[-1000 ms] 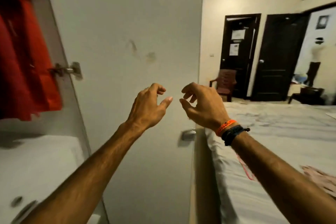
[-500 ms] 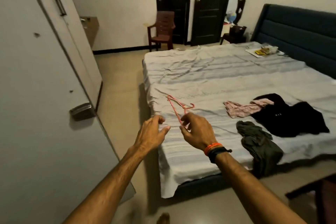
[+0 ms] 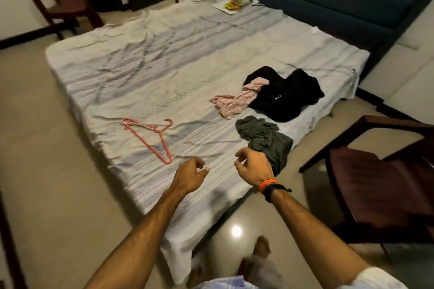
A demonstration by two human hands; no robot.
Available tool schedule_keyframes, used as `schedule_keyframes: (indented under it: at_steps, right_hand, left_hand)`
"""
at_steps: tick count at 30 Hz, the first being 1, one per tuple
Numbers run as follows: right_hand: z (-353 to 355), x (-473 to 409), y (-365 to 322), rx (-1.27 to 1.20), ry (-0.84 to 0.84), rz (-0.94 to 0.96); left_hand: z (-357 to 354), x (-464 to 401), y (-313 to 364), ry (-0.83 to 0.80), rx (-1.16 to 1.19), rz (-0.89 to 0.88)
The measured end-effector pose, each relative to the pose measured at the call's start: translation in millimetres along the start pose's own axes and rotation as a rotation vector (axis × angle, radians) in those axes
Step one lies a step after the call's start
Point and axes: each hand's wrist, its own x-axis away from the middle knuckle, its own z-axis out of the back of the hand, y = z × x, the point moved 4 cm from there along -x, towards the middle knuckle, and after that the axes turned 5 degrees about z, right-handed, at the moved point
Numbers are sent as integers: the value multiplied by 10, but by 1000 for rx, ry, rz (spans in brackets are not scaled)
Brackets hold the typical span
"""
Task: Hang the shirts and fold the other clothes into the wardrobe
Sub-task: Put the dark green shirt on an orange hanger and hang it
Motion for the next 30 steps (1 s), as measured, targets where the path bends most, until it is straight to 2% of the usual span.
schedule_keyframes:
  at_steps: [8,17,19,30]
  right_hand:
    - [428,-790,1144,-58,8,-189]
    - [585,-1729,2354,-104,-165,-325]
    - [595,-1778,2394,-108,-190,-343]
    - [-461,-2643,3346,-53,-372,-653]
  left_hand:
    - [-658,-1087,761,-86,42,25]
    - [-1442,-2026,1299,-176,60,238]
    - [-1516,-2152,1358,-186,12,213]
    - [-2630,-3444,1128,-366,-77,293]
